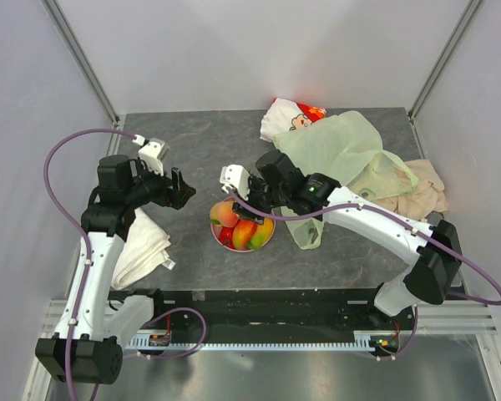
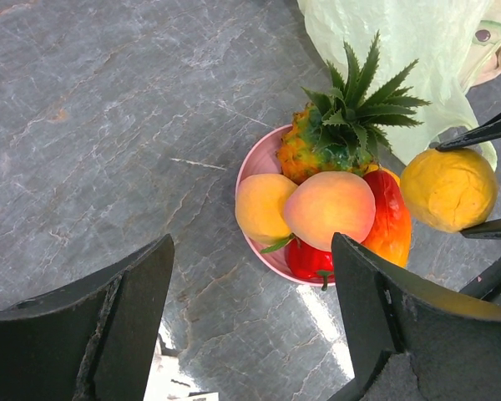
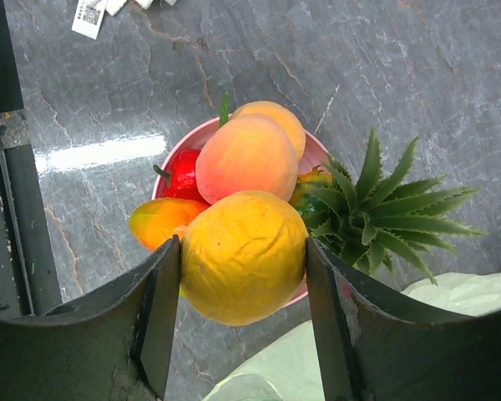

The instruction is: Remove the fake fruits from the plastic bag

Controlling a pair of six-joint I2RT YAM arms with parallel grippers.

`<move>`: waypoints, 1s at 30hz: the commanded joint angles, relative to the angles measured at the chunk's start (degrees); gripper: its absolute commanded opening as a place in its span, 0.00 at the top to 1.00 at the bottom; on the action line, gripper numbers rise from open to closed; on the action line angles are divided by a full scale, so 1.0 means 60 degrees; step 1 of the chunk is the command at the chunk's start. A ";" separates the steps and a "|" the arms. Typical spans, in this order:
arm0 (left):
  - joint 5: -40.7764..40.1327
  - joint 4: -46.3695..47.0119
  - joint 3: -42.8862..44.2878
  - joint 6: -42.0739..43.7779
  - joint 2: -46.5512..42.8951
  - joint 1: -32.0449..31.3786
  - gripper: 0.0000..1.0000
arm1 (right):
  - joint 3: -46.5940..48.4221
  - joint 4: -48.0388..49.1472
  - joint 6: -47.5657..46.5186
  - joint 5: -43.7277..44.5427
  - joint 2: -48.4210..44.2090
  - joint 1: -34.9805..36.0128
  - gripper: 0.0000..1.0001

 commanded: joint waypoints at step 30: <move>0.0127 0.0251 -0.0003 -0.0122 0.0060 0.0198 0.17 | -0.0046 0.0434 -0.0375 0.1062 0.0746 0.0007 0.17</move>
